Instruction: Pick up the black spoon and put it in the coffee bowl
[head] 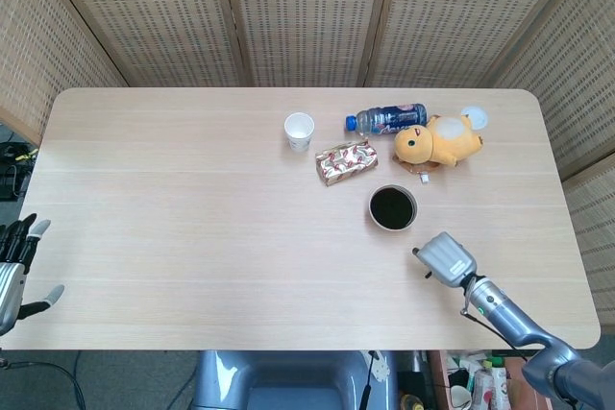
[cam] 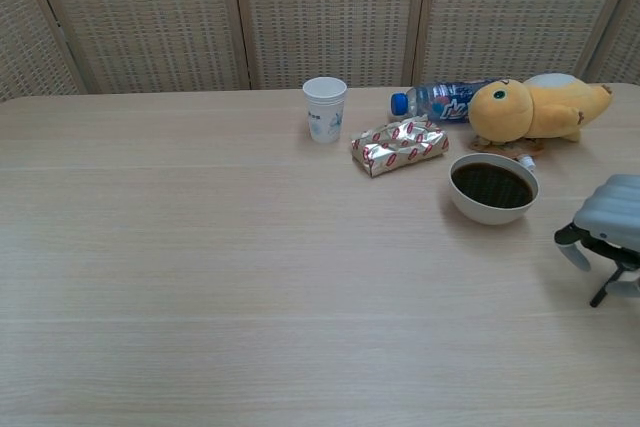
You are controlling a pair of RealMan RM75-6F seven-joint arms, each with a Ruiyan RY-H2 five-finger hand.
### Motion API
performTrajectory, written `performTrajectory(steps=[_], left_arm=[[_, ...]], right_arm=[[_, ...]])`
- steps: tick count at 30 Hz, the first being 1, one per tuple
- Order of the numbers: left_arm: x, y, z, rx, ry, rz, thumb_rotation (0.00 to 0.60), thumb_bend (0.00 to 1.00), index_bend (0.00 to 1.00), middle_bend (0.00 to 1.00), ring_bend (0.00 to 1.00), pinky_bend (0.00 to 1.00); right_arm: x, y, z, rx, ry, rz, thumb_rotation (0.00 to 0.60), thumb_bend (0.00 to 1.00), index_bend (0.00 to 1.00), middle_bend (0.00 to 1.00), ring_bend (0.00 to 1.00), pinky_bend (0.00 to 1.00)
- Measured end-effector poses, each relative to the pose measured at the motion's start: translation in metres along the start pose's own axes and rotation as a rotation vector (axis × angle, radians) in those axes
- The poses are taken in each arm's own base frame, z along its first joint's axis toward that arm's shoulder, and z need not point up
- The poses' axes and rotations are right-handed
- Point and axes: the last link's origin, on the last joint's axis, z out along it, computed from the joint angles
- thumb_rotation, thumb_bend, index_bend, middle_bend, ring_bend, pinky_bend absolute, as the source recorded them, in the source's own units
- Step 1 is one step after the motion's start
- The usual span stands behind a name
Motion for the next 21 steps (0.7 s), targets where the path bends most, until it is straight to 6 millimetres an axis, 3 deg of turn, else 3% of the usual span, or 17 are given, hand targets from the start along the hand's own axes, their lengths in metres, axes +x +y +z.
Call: performTrajectory(steps=[21], left_arm=[[-0.001,0.002,-0.002,-0.003,-0.009,-0.003,0.6,0.22,0.0,0.0,0.0,0.0]], right_arm=[[-0.017,0.001,-0.002,-0.011,-0.034,-0.022,0.6,0.4,0.58,0.89,0.92,1.0]])
